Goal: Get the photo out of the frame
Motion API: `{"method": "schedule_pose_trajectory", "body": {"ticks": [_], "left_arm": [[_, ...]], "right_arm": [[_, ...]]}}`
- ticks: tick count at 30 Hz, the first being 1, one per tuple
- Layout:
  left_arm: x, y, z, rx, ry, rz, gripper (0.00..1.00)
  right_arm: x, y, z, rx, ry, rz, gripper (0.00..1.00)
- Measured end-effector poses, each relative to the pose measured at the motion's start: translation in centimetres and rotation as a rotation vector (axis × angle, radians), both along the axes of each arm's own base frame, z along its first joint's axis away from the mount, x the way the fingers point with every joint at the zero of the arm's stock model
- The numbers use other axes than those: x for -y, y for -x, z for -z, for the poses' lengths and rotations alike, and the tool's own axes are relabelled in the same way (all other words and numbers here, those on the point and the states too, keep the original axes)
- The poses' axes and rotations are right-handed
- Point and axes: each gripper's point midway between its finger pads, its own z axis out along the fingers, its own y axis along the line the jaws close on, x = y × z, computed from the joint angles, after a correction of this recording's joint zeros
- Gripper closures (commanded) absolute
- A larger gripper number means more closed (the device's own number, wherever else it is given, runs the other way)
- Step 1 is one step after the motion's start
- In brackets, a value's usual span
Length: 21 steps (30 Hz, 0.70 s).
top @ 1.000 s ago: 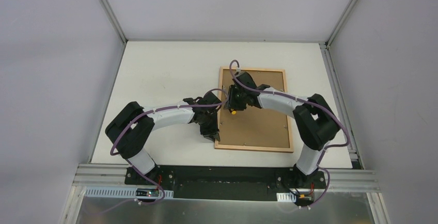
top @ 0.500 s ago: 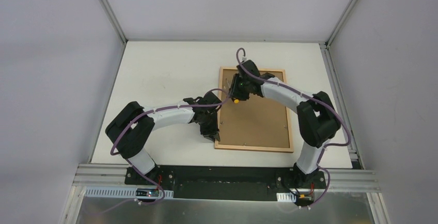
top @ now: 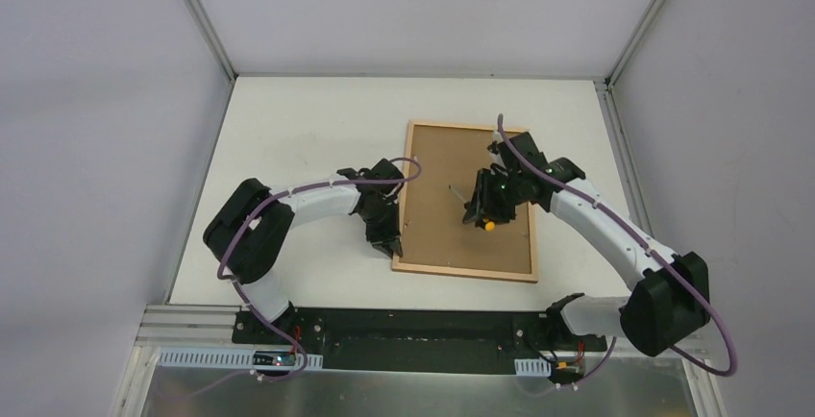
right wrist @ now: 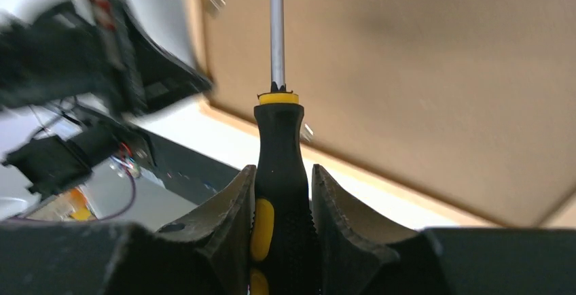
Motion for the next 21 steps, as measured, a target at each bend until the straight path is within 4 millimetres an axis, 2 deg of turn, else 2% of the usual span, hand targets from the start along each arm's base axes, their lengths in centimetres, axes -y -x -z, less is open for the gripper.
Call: {"method": "schedule_pose_trajectory", "body": {"ticks": [2,4,5,10,13,15,18,21], "left_arm": [[-1.2,-1.0,0.0,-0.010,-0.024,0.015,0.96],[-2.6,-2.5,-0.1,-0.024,-0.051,0.024,0.80],[-3.5,-3.6,-0.1,-0.026,-0.067,0.025,0.76],[-7.8,-7.4,-0.5,-0.012,-0.163,-0.073,0.38],[-9.8,-8.3,-1.2,-0.019,-0.201,-0.203,0.27],[-9.5,-8.0,-2.5,-0.025,-0.182,-0.297,0.20],[-7.9,-7.5,-5.5,0.014,-0.112,-0.440,0.02],[-6.0,-6.7,-9.6,0.067,0.012,-0.612,0.01]], "right_arm": [[1.2,2.3,1.3,-0.065,0.031,-0.003,1.00],[2.0,3.8,1.7,-0.104,0.052,-0.002,1.00],[2.1,4.1,1.4,-0.103,0.050,-0.001,1.00],[2.5,4.9,-0.3,-0.052,0.022,-0.004,1.00],[2.8,5.2,-0.7,-0.039,0.018,-0.010,1.00],[2.8,5.4,-0.7,-0.038,0.019,-0.013,1.00],[3.0,5.7,-0.4,-0.045,0.020,-0.015,1.00],[2.9,6.0,-0.2,-0.056,0.013,-0.021,1.00]]}}
